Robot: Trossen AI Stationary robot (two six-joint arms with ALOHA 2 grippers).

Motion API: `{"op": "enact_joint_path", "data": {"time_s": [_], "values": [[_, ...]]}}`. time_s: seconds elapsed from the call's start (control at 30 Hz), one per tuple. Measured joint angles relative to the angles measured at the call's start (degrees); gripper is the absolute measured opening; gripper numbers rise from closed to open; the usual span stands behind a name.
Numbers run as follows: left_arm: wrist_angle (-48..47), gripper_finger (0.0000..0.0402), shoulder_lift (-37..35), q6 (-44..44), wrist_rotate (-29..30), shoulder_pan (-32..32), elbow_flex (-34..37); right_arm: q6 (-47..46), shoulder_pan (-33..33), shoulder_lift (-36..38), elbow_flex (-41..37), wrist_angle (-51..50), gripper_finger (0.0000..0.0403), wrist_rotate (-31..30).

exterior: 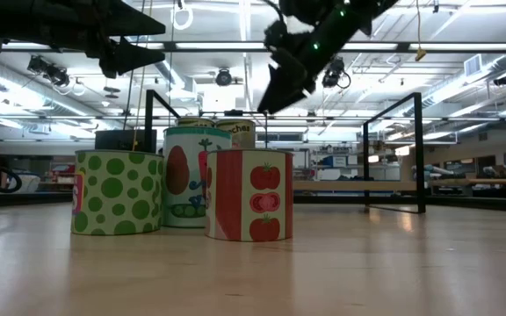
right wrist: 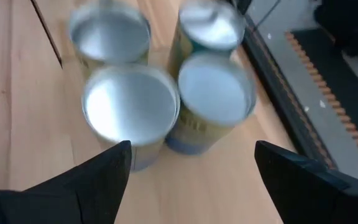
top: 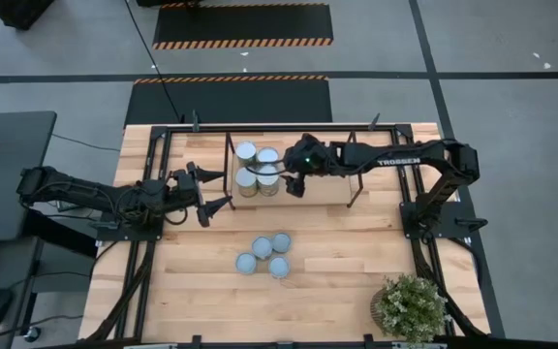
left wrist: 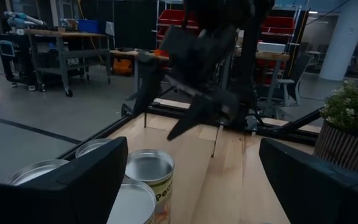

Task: Pick and place cans onto a shelf
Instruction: Adjust the canned carrots on the shelf

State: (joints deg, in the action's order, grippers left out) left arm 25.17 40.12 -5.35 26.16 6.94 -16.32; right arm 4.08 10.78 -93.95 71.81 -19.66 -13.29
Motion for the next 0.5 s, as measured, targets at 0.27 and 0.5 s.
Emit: {"op": "enact_joint_path", "data": {"time_s": [0.27,0.5], "values": [[0.11,0.0370,0.00,-0.02,0.37,-0.02,0.00,2.25,2.83,-3.07,9.98,-1.23,0.0348,11.19],[0.54,0.0370,0.00,-0.02,0.99,0.01,-0.02,6.50,3.47,-12.33,23.05,-7.91,0.0348,14.89]]}}
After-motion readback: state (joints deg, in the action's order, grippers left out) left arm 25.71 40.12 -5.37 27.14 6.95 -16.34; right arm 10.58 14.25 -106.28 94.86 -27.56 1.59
